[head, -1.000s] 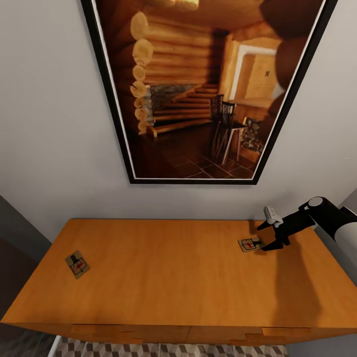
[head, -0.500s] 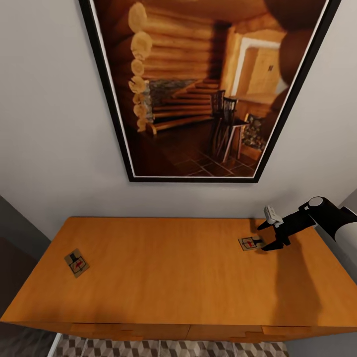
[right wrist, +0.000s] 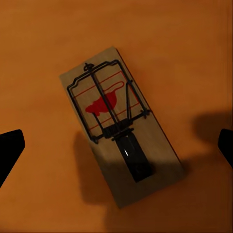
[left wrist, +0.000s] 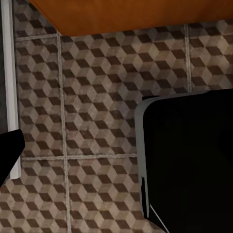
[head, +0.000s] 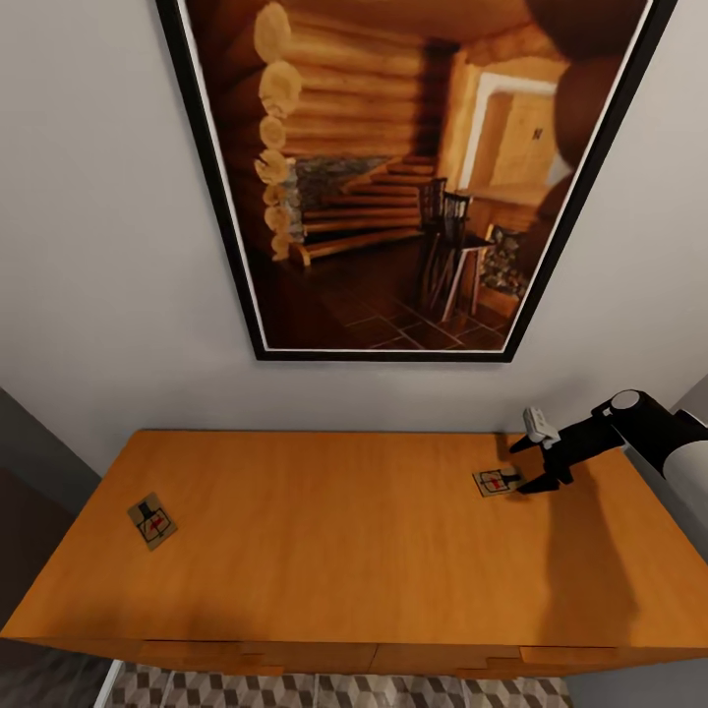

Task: Take the four mousetraps from the cabinet in the bathroom and place them on the bathroom floor. Make sure all four end up on the same floor surface, and ensure that at least two of them are either under or directly next to the same bathroom sink.

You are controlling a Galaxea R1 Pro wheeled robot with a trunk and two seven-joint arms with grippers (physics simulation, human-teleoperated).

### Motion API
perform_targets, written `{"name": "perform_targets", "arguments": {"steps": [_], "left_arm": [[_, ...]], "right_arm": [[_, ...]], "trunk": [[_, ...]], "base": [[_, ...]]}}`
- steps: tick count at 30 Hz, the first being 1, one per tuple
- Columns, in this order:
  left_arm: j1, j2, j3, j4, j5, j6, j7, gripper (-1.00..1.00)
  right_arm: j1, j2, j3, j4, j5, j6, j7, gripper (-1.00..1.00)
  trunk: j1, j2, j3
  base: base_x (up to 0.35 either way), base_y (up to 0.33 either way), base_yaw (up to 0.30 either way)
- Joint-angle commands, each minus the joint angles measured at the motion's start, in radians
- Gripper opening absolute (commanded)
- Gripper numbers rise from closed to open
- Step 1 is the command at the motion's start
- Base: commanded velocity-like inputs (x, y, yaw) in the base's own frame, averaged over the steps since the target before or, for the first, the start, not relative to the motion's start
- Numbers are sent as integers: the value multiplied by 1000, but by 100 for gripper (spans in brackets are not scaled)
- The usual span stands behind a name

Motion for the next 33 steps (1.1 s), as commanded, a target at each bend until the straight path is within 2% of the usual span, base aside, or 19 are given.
{"name": "perform_targets", "arguments": {"steps": [1, 33], "left_arm": [[-1, 0, -9, 3, 3, -5, 4, 100], [-1, 0, -9, 3, 3, -5, 4, 100]], "right_arm": [[0, 0, -4, -2, 9, -10, -2, 100], [0, 3, -2, -4, 10, -8, -2, 100]], "trunk": [[1, -2, -2], [1, -2, -4]], "base": [[0, 0, 0], [0, 0, 0]]}}
